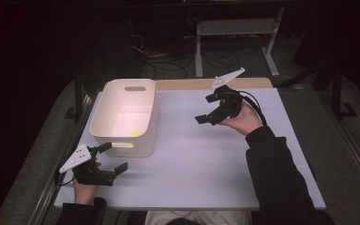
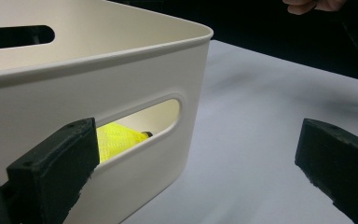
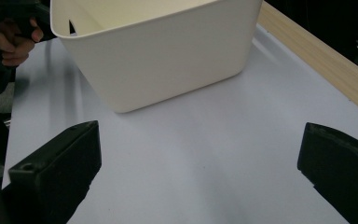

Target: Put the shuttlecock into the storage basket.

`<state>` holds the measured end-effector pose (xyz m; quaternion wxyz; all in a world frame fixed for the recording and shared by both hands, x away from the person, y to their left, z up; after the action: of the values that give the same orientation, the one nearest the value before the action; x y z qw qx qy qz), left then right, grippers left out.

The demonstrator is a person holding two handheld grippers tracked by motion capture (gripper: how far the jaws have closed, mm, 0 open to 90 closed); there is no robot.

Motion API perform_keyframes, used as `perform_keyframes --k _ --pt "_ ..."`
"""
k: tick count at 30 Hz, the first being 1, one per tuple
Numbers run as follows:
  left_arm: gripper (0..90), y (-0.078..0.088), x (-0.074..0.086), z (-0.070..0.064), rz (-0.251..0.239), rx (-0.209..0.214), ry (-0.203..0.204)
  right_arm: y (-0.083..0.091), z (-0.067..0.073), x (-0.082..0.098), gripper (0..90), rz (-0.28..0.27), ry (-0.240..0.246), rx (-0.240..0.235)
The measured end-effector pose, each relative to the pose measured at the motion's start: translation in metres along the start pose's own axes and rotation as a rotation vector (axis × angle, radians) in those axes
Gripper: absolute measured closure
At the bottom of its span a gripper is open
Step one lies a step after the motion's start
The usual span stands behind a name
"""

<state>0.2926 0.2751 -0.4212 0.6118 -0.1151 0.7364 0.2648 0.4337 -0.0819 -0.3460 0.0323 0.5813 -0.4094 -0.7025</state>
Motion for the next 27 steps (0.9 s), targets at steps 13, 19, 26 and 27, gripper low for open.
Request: perform_keyframes --k 13,19,26,27 --pt "0.0 0.0 0.0 0.0 0.0 -0.001 0.002 0.009 -0.01 0.018 0.0 0.002 -0.035 0.021" --pt "0.0 0.0 0.0 0.0 0.0 -0.001 0.002 0.009 -0.013 0.027 0.0 0.005 -0.05 0.025" --pt "0.0 0.0 0.0 0.0 0.0 -0.002 0.002 0.013 -0.012 0.035 0.0 0.003 -0.059 0.029" --pt "0.0 0.0 0.0 0.0 0.0 -0.002 0.002 0.013 -0.012 0.036 0.0 0.0 -0.056 0.029"
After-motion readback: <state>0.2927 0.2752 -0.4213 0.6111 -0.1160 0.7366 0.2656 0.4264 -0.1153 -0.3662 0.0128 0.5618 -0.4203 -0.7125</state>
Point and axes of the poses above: each handheld gripper's, and its own axes: y roughly backward along the jaws, x roughly out of its underside, z roughly to its left, the point moved 5 cm from there along -y, roughly forward along the jaws, and after that the axes turned 10 degrees about x, right-handed, at the moved point
